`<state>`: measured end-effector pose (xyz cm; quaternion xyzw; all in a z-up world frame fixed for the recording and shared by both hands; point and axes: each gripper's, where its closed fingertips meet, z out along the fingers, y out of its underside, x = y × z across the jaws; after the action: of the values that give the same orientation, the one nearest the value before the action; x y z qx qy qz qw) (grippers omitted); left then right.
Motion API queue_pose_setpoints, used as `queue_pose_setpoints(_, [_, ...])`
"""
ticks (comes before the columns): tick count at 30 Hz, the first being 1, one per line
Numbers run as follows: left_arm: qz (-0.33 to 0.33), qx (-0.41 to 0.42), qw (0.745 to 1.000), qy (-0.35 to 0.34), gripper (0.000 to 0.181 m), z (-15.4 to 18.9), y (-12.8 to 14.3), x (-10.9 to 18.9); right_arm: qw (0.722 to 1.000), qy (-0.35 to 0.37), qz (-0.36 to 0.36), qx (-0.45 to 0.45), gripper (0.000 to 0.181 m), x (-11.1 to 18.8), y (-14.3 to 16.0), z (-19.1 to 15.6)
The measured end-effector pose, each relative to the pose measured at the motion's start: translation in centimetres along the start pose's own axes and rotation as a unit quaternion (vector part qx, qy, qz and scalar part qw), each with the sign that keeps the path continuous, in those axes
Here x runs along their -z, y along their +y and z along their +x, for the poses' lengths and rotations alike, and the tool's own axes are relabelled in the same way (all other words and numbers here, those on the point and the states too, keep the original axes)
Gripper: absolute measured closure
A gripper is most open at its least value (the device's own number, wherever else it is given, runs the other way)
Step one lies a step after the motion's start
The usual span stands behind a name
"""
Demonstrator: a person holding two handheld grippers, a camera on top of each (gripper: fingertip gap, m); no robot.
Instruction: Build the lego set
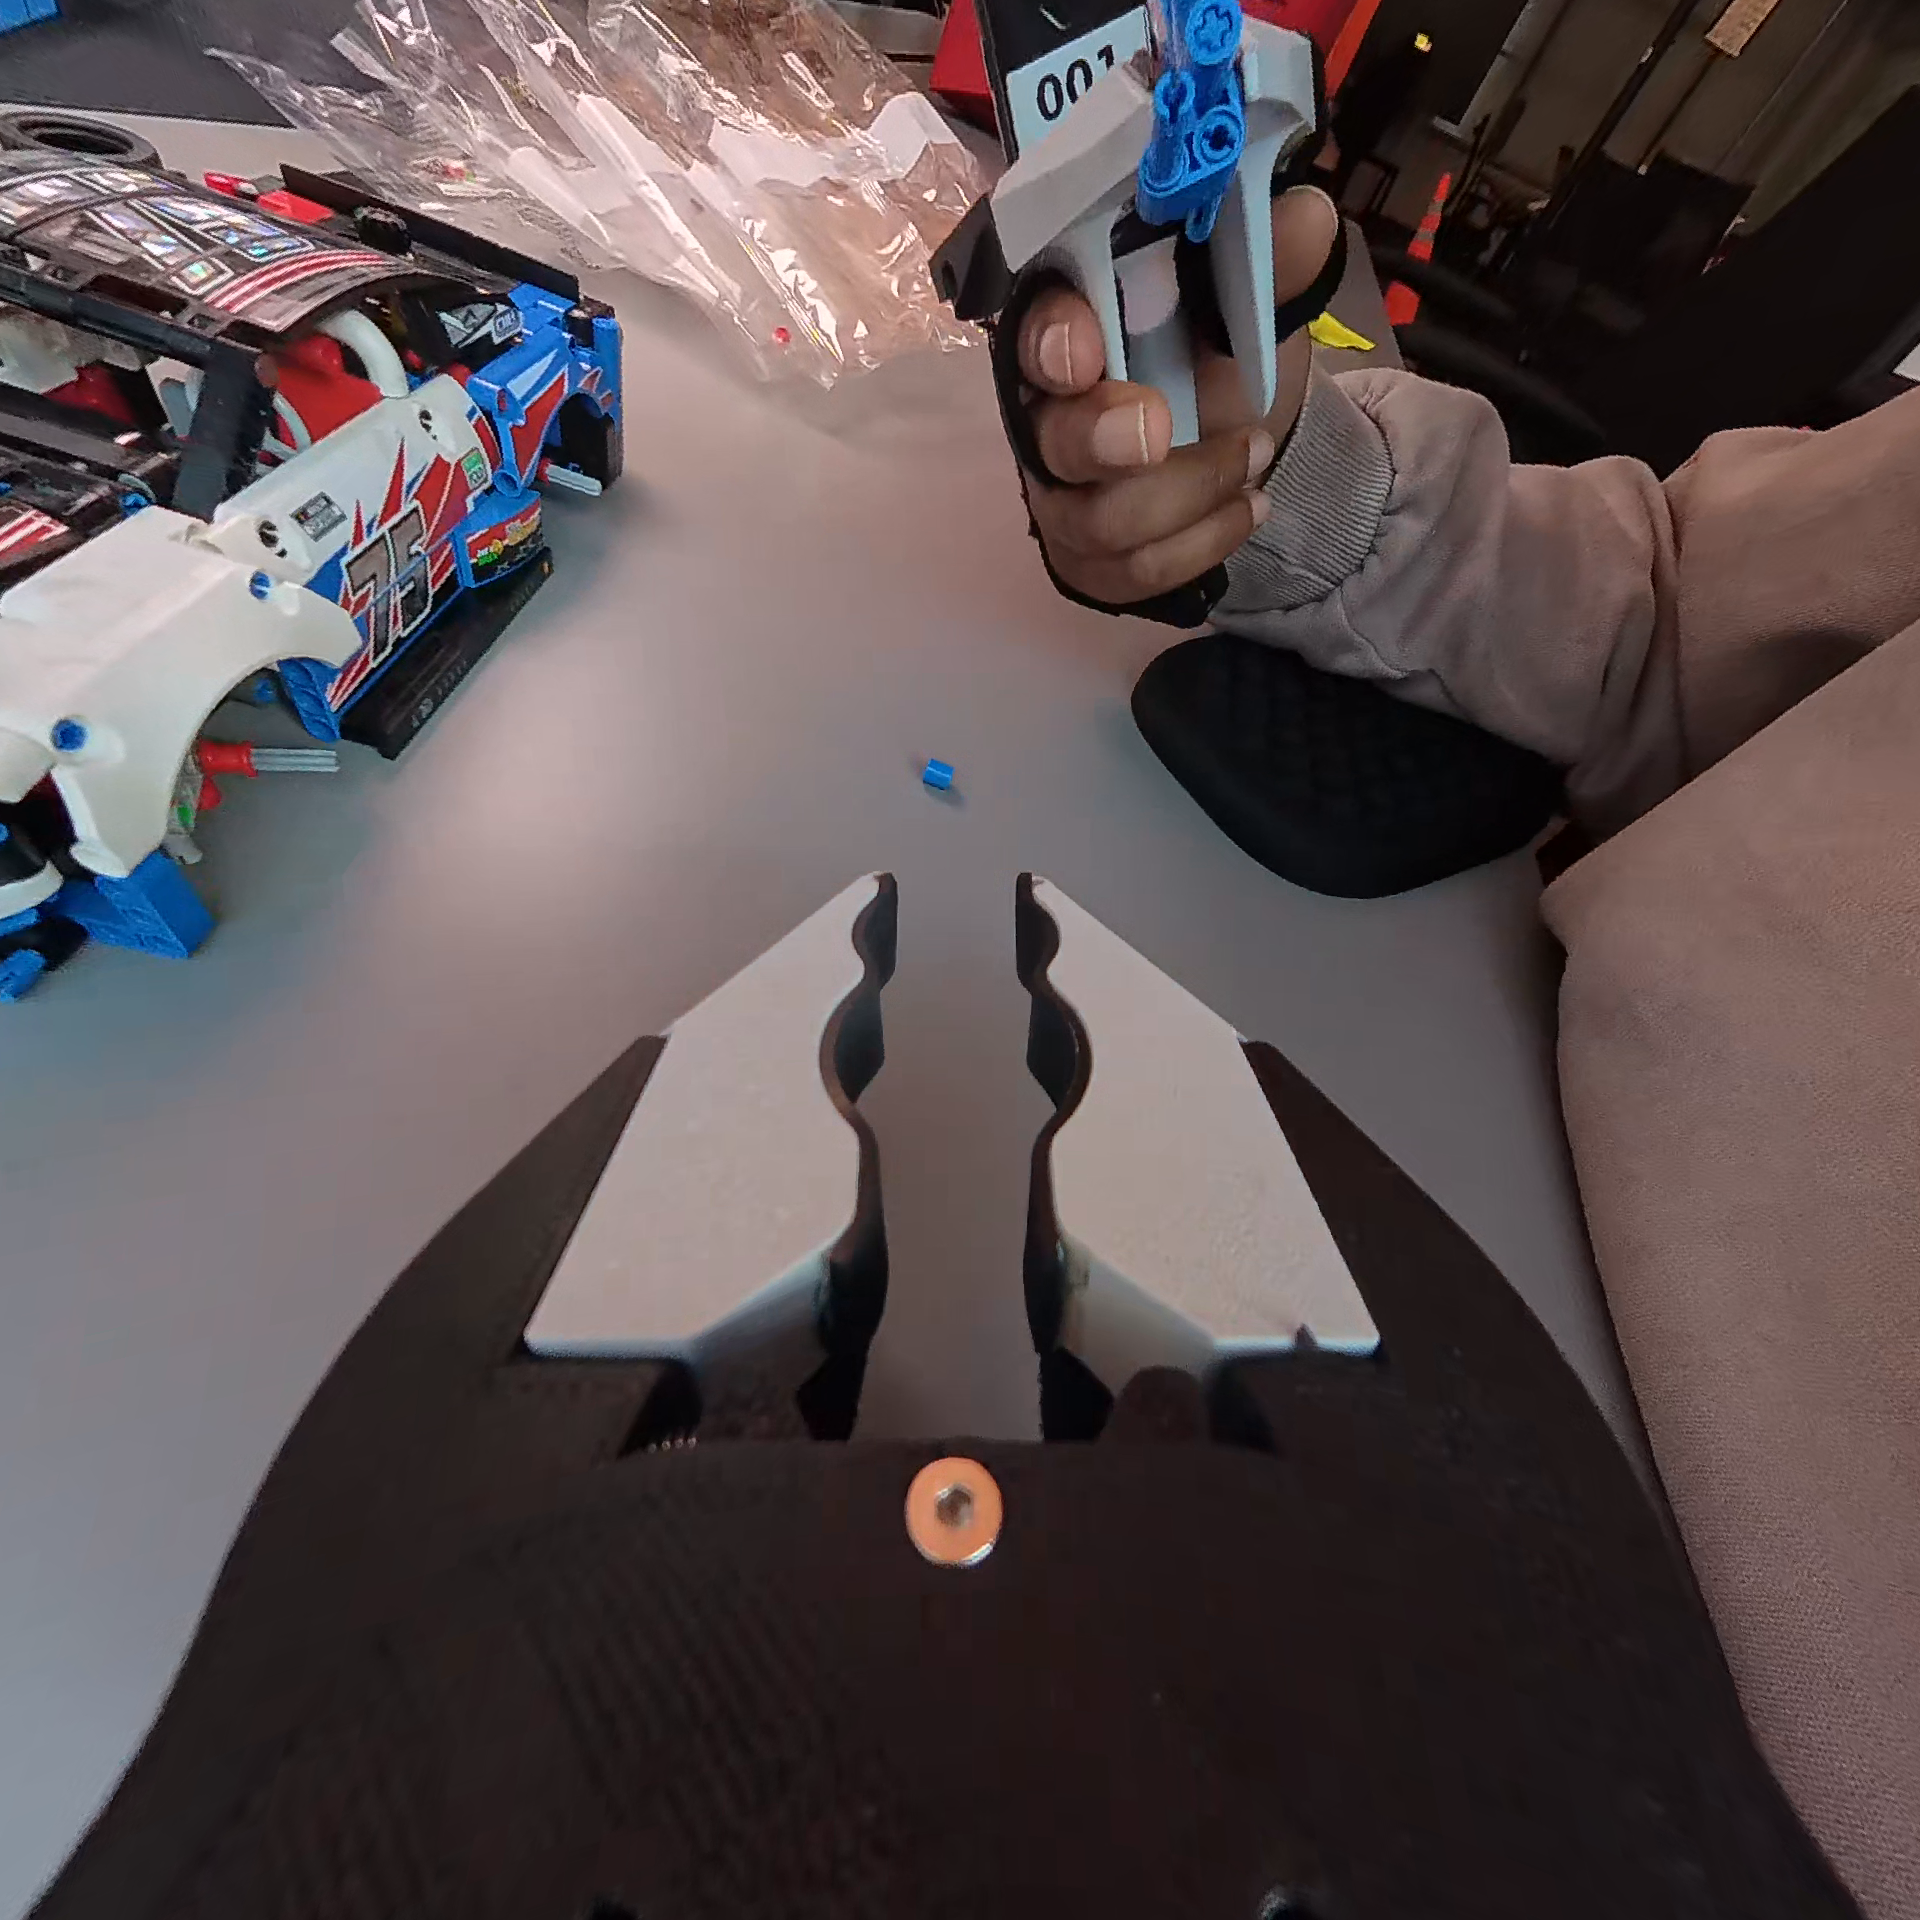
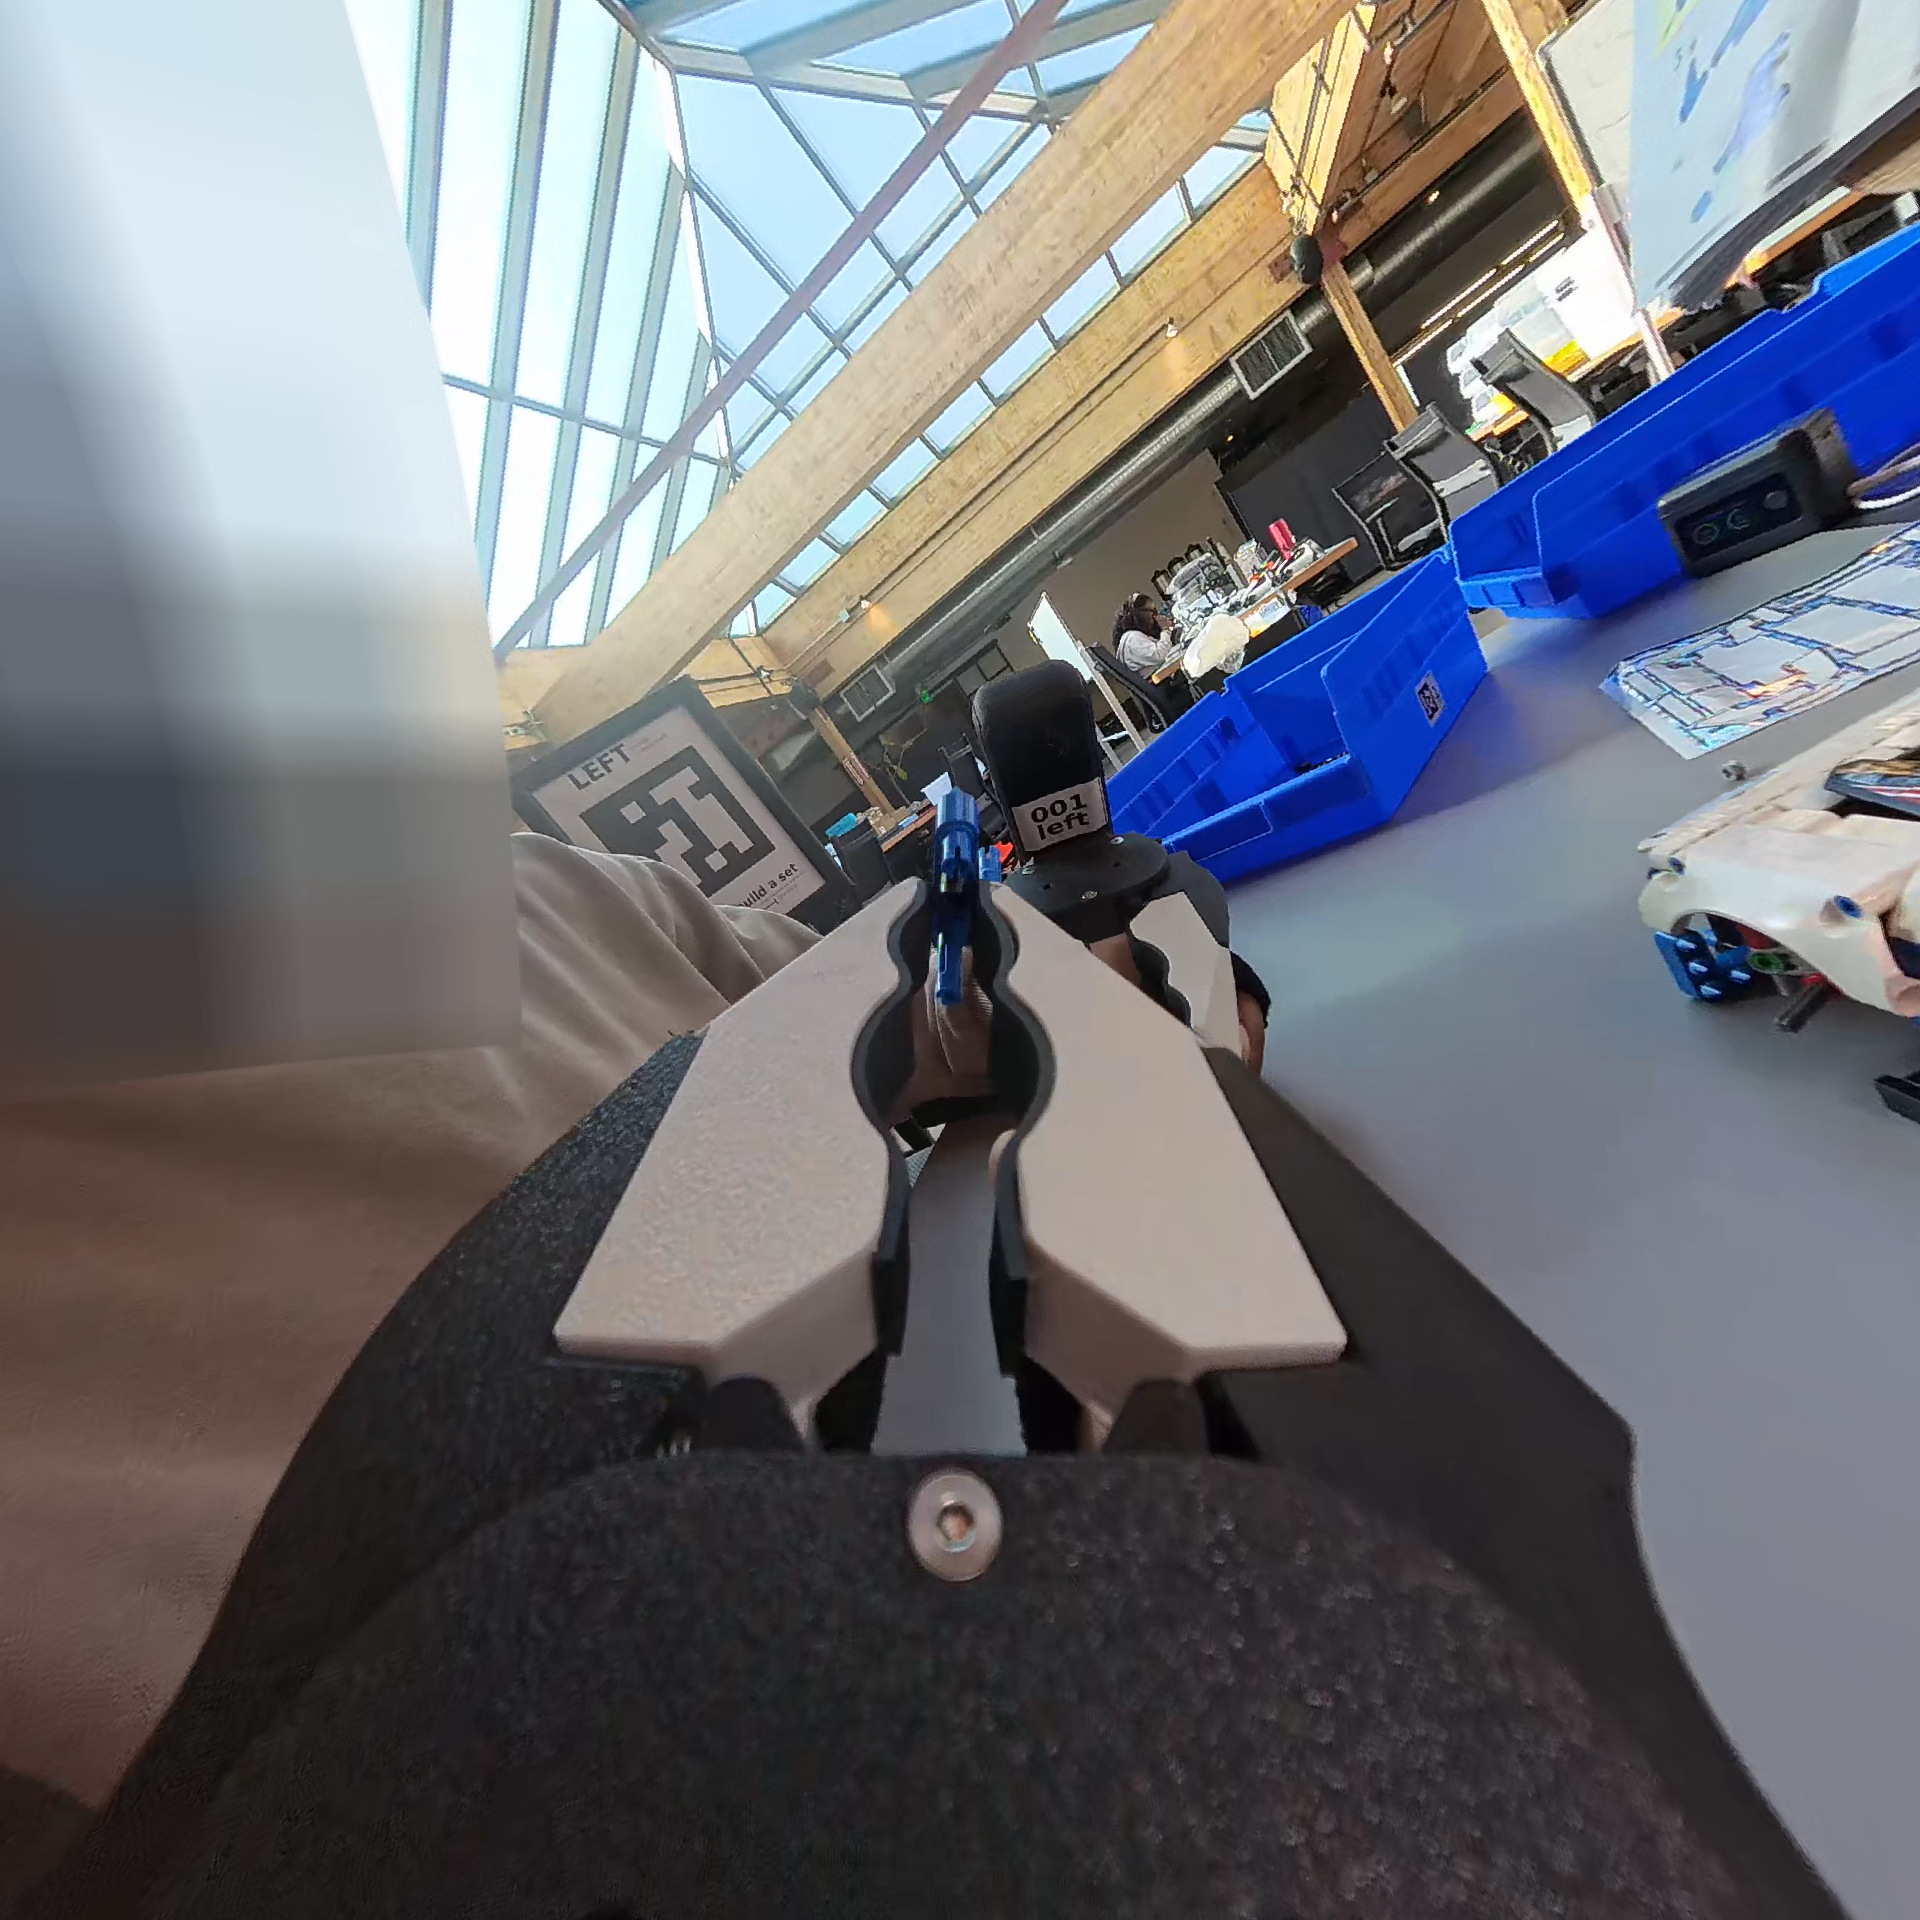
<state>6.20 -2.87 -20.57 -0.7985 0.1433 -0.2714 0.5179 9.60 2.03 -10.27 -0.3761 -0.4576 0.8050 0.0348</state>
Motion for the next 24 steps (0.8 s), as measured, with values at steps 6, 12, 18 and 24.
queue_pose_setpoints(6, [0.011,0.003,1.0,-0.002,0.162,-0.1,-0.2,0.4,1.0,0.011,-0.007,0.002,0.178,-0.2,0.5,0.5])
queue_pose_setpoints(12, [0.029,-0.016,0.999,-0.005,0.161,0.2,-0.6,0.9,1.0,0.021,-0.018,0.0,0.178,-0.4,1.2,1.2])
queue_pose_setpoints(18, [0.075,-0.04,0.996,-0.019,0.157,0.1,-1.9,1.7,0.999,0.025,-0.027,0.0,0.177,-0.5,1.6,1.4])
queue_pose_setpoints(24, [0.07,-0.067,0.994,-0.043,0.143,-0.1,-1.8,1.7,0.999,0.026,-0.026,-0.001,0.178,-0.5,1.7,1.6])
